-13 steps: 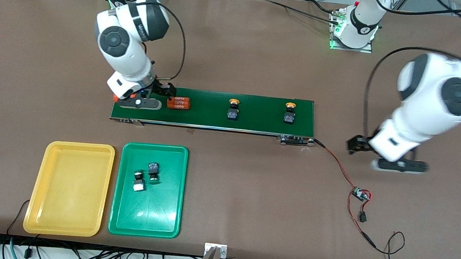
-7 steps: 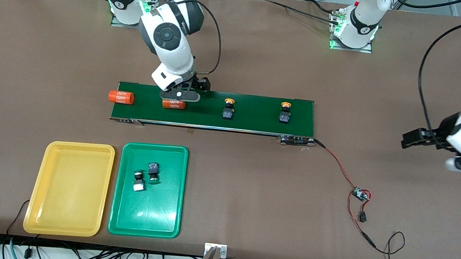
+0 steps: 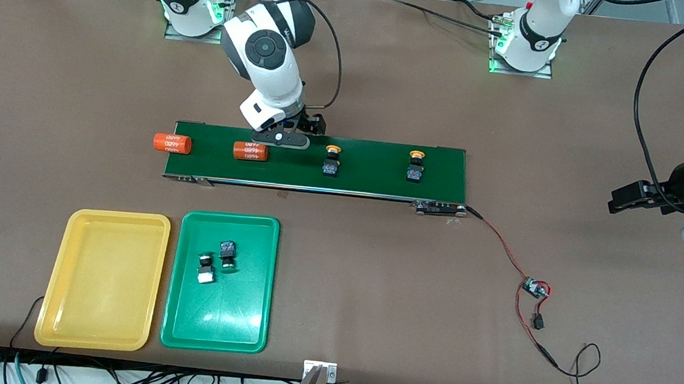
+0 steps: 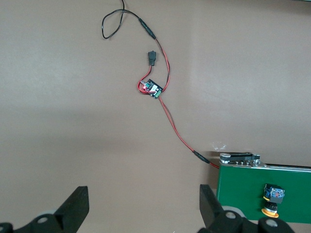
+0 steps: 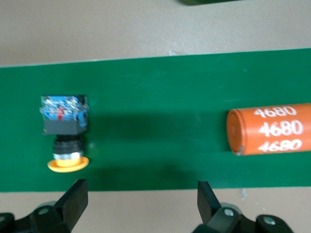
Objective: Sort buttons by color to trays
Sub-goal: 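Grasp the orange-based button on the belt with the right gripper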
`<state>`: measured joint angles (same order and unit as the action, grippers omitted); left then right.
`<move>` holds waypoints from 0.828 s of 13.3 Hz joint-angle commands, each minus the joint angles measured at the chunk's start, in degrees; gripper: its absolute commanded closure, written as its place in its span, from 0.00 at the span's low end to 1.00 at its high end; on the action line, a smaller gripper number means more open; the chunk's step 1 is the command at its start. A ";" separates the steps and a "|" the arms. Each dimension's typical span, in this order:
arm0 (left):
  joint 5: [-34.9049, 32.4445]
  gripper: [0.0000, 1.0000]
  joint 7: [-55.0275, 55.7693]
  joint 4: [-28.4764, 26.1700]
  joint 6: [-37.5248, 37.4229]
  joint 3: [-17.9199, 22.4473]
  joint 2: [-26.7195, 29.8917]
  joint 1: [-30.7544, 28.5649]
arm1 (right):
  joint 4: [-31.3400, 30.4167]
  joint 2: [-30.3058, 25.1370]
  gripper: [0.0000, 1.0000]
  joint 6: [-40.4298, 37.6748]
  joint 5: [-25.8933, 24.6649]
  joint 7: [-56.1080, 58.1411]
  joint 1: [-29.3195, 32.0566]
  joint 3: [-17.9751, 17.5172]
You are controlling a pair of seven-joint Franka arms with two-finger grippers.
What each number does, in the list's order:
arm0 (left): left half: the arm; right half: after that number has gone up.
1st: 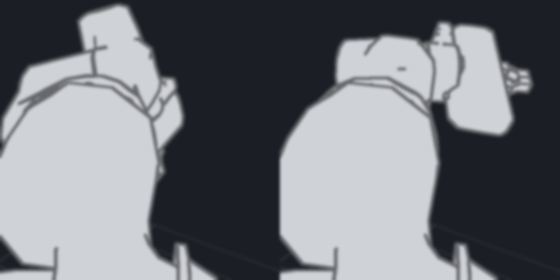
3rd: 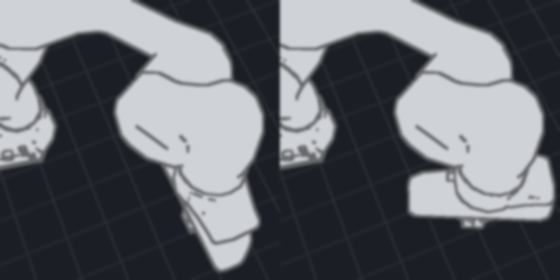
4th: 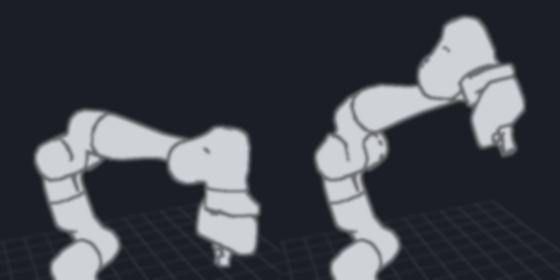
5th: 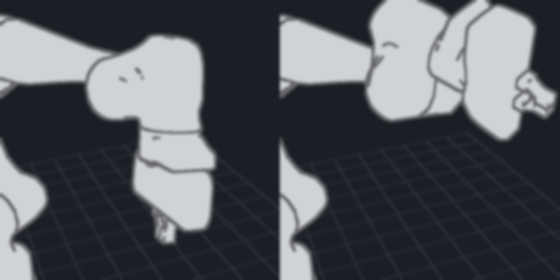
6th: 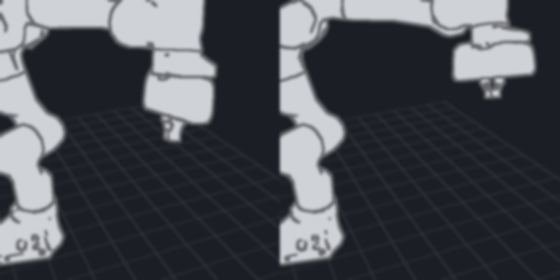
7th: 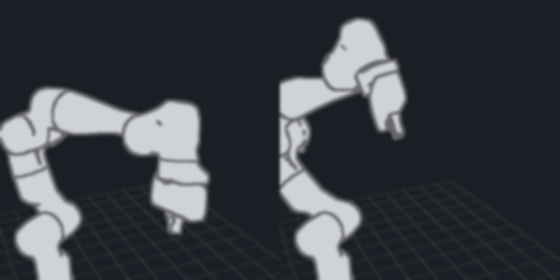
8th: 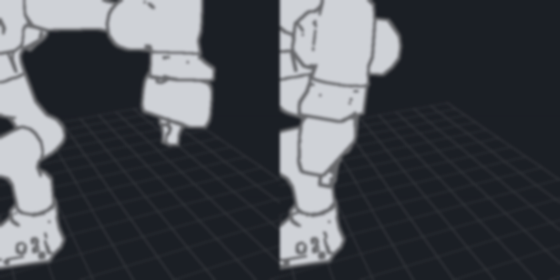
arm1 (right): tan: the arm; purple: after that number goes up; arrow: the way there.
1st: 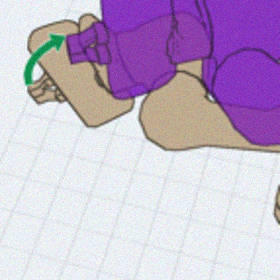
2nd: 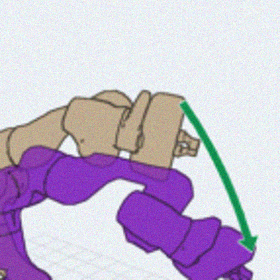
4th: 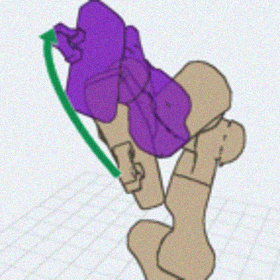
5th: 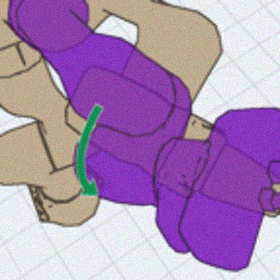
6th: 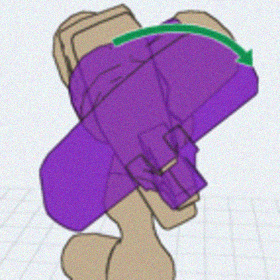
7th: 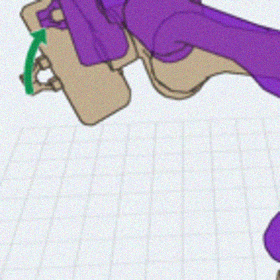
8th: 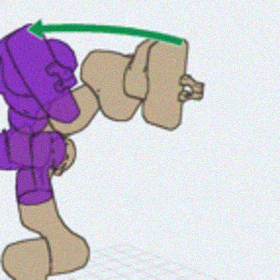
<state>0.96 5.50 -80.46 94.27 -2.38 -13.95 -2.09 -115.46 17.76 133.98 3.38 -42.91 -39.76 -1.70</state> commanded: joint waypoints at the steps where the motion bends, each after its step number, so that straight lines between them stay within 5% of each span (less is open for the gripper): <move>1: 0.36 0.00 -0.84 0.31 -0.76 0.53 0.24 0.07 | 3.22 2.63 0.00 -0.47 0.57 -1.47 -0.41 0.39; 11: 0.62 0.00 -0.58 0.92 -0.85 0.18 0.33 0.51 | 7.00 6.59 0.00 -0.47 0.57 -4.11 -0.58 0.39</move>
<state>0.97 5.54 -80.38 94.24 -2.32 -13.97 -1.83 -109.89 23.62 133.97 3.38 -46.19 -39.84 -1.55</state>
